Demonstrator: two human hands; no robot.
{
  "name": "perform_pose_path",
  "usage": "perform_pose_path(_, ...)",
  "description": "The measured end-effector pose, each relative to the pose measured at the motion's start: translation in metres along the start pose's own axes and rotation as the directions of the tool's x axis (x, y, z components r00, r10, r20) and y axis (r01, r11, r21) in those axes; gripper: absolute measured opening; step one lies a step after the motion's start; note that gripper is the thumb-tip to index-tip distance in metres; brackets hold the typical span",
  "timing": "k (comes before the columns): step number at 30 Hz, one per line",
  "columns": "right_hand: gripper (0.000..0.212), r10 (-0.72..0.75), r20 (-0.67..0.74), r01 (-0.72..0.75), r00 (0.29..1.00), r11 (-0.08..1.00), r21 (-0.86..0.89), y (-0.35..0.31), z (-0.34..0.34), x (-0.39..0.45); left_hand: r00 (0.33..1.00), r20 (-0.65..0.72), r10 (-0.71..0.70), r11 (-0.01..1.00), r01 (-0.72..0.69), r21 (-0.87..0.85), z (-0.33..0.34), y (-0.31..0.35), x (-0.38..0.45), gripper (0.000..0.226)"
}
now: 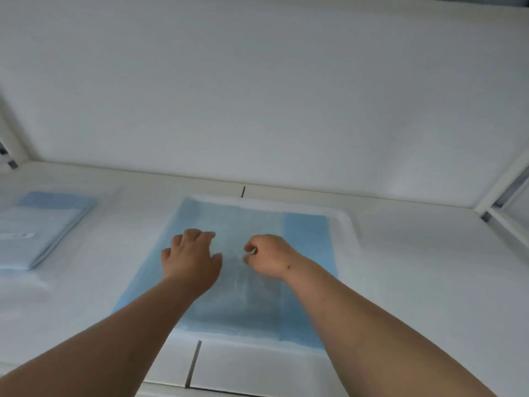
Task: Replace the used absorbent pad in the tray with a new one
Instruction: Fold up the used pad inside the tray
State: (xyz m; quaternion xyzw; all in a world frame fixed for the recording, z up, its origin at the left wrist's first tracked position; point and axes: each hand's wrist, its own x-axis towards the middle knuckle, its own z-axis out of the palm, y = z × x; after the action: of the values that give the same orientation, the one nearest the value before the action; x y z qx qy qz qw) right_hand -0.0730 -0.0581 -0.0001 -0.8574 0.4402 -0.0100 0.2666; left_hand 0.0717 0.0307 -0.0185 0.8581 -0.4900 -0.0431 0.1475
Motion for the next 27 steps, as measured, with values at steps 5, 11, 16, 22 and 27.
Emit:
perform_pose_path(5,0.038,-0.128,0.03,0.131,0.991,0.979,-0.157,-0.037,0.032,0.019,0.952,-0.051,-0.303,0.951,0.298,-0.078,-0.024,-0.059,0.007,0.057)
perform_pose_path(11,0.035,-0.233,0.077,0.245,0.969,0.933,-0.262,-0.078,0.054,0.03,0.881,0.141,-0.451,0.855,0.472,-0.216,-0.024,-0.106,0.003,0.047)
perform_pose_path(16,0.042,-0.228,0.126,0.257,0.965,0.913,-0.317,-0.088,0.069,0.035,0.928,0.164,-0.334,0.927,0.354,-0.12,-0.03,-0.111,0.006,0.02)
perform_pose_path(22,0.042,-0.208,0.117,0.235,0.971,0.919,-0.315,-0.09,0.067,0.039,0.904,0.201,-0.377,0.893,0.413,-0.179,-0.029,-0.122,0.015,0.022)
perform_pose_path(27,0.038,-0.2,0.092,0.218,0.976,0.936,-0.276,-0.088,0.062,0.039,0.865,0.349,-0.36,0.843,0.462,-0.276,-0.036,-0.115,0.033,0.026)
